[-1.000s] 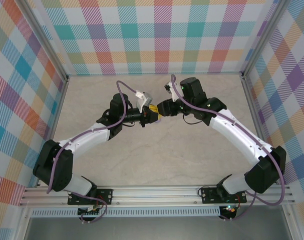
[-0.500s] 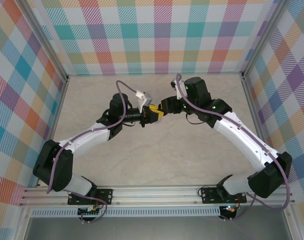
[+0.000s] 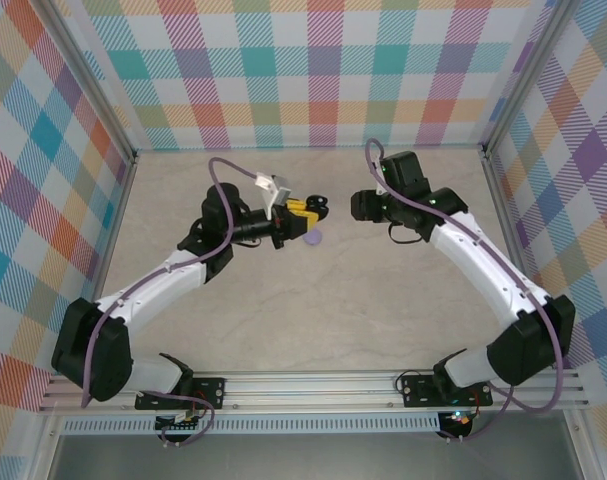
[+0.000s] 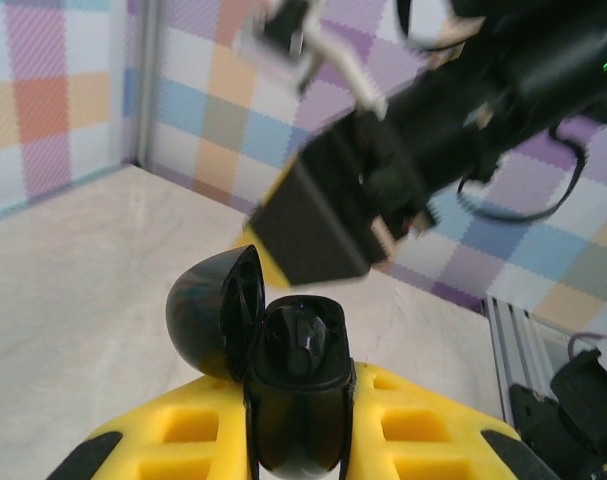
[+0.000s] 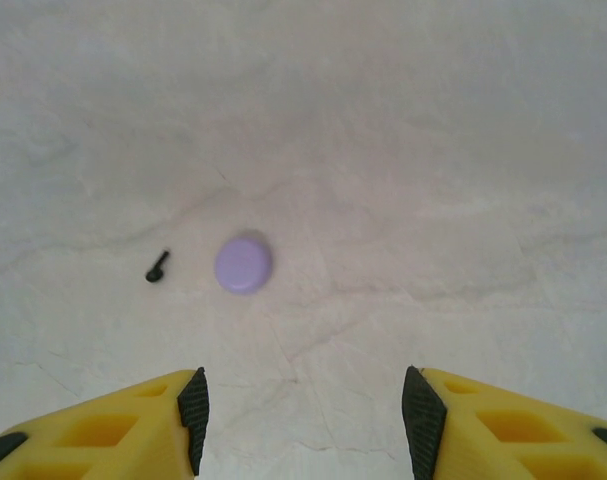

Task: Insert the wireless bluetooth earbuds into the charging case

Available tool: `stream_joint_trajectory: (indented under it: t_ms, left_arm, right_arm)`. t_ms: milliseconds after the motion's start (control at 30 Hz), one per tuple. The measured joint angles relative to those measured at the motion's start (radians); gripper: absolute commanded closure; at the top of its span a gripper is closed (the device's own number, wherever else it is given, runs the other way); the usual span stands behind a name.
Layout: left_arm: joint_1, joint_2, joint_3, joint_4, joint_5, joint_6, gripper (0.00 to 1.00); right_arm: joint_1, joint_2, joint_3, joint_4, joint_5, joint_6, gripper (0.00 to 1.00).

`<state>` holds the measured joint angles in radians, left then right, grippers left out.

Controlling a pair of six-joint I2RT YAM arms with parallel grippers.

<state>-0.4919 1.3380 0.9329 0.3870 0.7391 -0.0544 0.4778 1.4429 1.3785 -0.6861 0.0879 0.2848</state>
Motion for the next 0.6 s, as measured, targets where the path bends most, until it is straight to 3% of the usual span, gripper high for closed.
stream_joint_trajectory:
  t_ms: [300,600]
  left_arm:
    - [0.123,-0.117,0.002,-0.061,-0.016,-0.067,1.00]
    - [0.158,-0.154,0.063,-0.133,-0.027,-0.107,1.00]
  right_arm:
    - [0.006,0.260,0.097,-0.042,-0.213,-0.020,0.46]
    - [0.132,0.577,0.374,-0.108,-0.311,-0.040,0.51]
